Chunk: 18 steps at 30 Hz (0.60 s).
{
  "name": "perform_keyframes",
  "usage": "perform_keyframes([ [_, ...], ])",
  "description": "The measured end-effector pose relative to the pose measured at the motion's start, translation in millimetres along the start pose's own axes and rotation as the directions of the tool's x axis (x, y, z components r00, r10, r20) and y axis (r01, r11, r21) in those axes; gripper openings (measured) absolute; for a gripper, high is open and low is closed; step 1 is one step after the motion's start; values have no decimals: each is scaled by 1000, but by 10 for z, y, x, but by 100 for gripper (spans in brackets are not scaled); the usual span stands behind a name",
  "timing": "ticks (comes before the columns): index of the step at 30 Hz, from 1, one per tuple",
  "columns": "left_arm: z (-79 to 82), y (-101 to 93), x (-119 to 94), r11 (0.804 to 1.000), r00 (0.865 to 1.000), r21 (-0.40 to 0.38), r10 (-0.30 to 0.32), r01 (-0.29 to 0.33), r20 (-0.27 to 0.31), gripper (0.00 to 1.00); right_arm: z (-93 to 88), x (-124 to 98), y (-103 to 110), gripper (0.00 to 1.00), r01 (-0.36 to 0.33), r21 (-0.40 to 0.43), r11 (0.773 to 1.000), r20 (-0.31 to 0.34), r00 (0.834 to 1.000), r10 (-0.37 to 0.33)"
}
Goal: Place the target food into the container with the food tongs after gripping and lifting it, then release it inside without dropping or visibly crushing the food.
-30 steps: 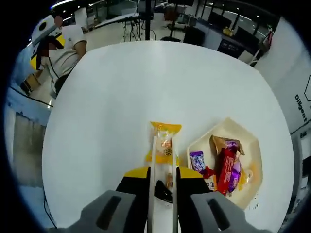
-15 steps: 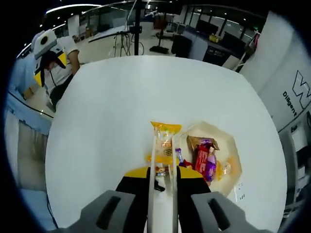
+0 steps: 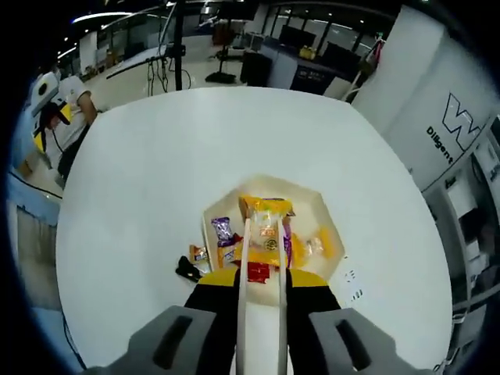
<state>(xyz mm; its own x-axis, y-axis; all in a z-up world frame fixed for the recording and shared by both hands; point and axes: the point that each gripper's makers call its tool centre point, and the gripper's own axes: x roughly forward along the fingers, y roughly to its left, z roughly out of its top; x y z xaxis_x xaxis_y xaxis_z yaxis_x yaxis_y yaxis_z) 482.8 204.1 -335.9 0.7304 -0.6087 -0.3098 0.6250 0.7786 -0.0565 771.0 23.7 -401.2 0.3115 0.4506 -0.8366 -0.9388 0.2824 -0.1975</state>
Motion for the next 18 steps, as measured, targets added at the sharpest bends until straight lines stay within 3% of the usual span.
perform_keyframes([
  [8, 18, -11, 6, 1000, 1000, 6, -3, 3, -1, 36, -37, -16, 61, 14, -13, 14, 1000, 12, 1000, 13],
  [18, 71, -36, 50, 1000, 1000, 18, -21, 21, 4, 36, -70, -121, 392, 15, -88, -6, 996, 36, 996, 88],
])
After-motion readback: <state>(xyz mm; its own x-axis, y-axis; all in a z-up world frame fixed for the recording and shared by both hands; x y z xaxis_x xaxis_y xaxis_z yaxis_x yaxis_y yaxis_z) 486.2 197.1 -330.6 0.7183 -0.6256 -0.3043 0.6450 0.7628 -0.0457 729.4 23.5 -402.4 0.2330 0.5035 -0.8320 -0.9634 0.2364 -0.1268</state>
